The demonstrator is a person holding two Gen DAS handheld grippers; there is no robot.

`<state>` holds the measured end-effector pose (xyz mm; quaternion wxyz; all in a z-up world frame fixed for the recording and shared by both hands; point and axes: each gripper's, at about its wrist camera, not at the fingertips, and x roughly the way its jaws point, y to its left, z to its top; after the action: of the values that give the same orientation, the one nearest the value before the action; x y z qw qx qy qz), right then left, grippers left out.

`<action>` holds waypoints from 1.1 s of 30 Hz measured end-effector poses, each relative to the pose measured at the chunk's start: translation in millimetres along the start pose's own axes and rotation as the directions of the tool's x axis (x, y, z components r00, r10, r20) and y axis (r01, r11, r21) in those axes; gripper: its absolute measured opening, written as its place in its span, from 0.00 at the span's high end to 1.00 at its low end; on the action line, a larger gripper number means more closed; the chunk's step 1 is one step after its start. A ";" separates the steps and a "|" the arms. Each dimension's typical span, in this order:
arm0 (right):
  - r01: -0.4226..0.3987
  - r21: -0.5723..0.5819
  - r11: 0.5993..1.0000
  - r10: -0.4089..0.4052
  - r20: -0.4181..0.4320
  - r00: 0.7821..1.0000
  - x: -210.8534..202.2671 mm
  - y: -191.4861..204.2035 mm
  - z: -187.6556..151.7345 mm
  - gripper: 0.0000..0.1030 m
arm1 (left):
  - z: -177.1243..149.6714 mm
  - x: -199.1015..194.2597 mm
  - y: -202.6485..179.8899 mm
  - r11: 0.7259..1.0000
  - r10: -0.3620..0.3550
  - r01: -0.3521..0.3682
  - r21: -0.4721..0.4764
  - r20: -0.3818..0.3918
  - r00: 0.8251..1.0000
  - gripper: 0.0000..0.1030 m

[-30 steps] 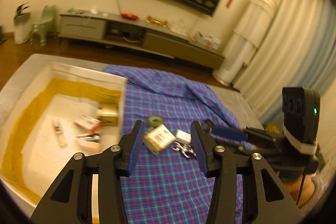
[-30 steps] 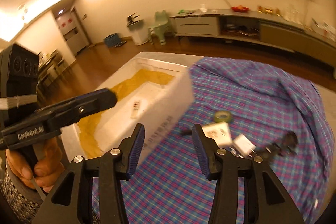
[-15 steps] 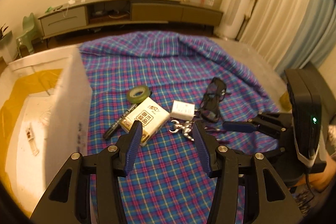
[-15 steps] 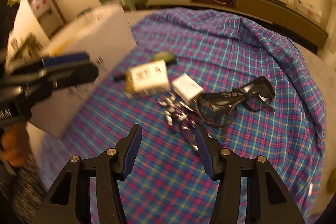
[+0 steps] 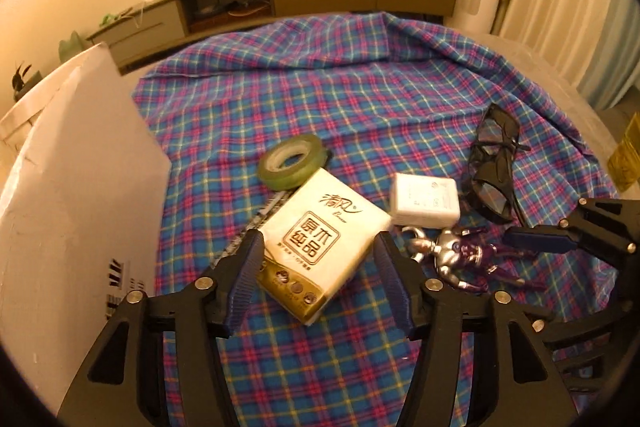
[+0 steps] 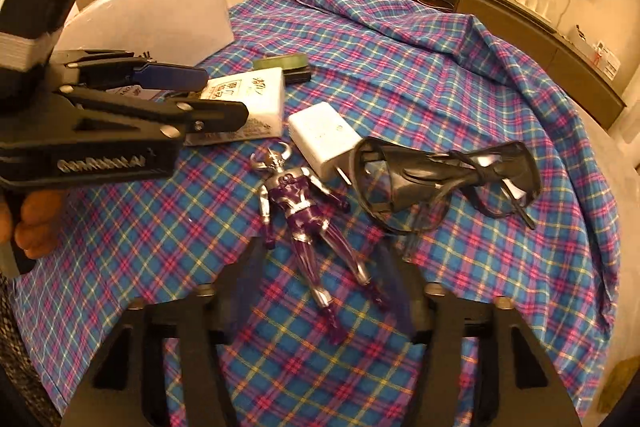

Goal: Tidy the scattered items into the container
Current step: 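Grasp the white tissue pack with the left gripper while the right gripper grasps the purple figure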

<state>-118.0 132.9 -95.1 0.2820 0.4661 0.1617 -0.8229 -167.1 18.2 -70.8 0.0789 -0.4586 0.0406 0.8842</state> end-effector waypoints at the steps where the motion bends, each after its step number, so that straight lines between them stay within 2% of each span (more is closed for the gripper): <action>1: -0.022 0.026 0.999 0.023 -0.012 1.000 -2.6 -5.3 -1.0 0.51 | 0.8 -1.6 -3.9 0.999 -0.039 0.039 0.003 -0.013 0.999 0.41; 3: -0.048 0.073 0.996 0.050 -0.038 0.998 -4.8 -14.7 -2.3 0.54 | 2.1 -9.8 -15.3 0.982 -0.183 0.185 0.034 -0.048 0.982 0.41; 4: -0.056 0.095 0.994 0.061 -0.051 0.997 -7.8 -18.5 -4.6 0.55 | 2.0 -13.5 -18.7 0.981 -0.187 0.189 0.042 -0.046 0.981 0.41; 5: -0.066 0.119 0.991 0.073 -0.058 0.996 -11.0 -22.8 -6.9 0.60 | 1.6 -18.3 -21.3 0.985 -0.160 0.161 0.055 -0.020 0.987 0.41; 6: -0.074 0.136 0.988 0.083 -0.063 0.995 -13.3 -25.9 -9.0 0.73 | 1.6 -20.1 -22.3 0.987 -0.146 0.146 0.068 -0.005 0.989 0.41; 9: -0.123 0.205 0.971 0.140 -0.066 0.988 -18.9 -36.9 -16.1 0.72 | 1.1 -10.5 -22.9 0.993 -0.072 0.071 0.094 0.010 0.997 0.41; 13: -0.127 0.202 0.971 0.139 -0.042 0.989 -18.0 -34.2 -18.8 0.71 | -0.5 6.6 -29.6 0.990 -0.003 0.000 0.141 0.021 1.000 0.40; 15: -0.121 0.181 0.976 0.127 -0.019 0.992 -17.1 -30.3 -17.3 0.62 | -3.5 17.4 -29.6 0.992 -0.019 0.020 0.123 -0.009 1.000 0.38; 17: -0.077 0.128 0.989 0.077 0.003 0.997 -15.5 -23.5 -18.4 0.61 | -2.1 19.2 -22.9 0.997 -0.045 0.045 0.055 -0.007 0.999 0.38; 19: -0.026 0.071 0.997 0.025 0.022 0.999 -13.3 -15.1 -18.2 0.61 | -1.4 19.9 -23.8 0.998 -0.045 0.046 0.051 -0.016 0.999 0.40; 22: 0.015 0.048 0.999 -0.016 0.012 1.000 -11.4 -11.2 -15.1 0.64 | -2.4 17.4 -22.8 0.999 -0.039 0.039 0.031 -0.019 0.999 0.47; 23: 0.026 0.053 0.998 -0.027 0.011 1.000 -12.1 -12.4 -15.1 0.72 | -2.7 16.6 -22.2 0.999 -0.043 0.043 0.019 -0.022 0.999 0.48; 26: -0.020 0.116 0.993 0.020 0.005 1.000 -13.5 -23.3 -14.8 0.72 | -4.0 13.7 -19.0 0.998 -0.056 0.056 -0.016 -0.031 0.998 0.48; 33: -0.126 0.241 0.962 0.124 0.025 0.992 -24.7 -38.1 -20.1 0.72 | -4.5 -5.8 -18.1 0.996 -0.088 0.087 -0.031 -0.004 0.996 0.48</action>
<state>-117.8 181.3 -84.1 0.2753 0.5023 0.0288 -0.8192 -157.0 34.8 -68.7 0.1103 -0.4635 0.0070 0.8792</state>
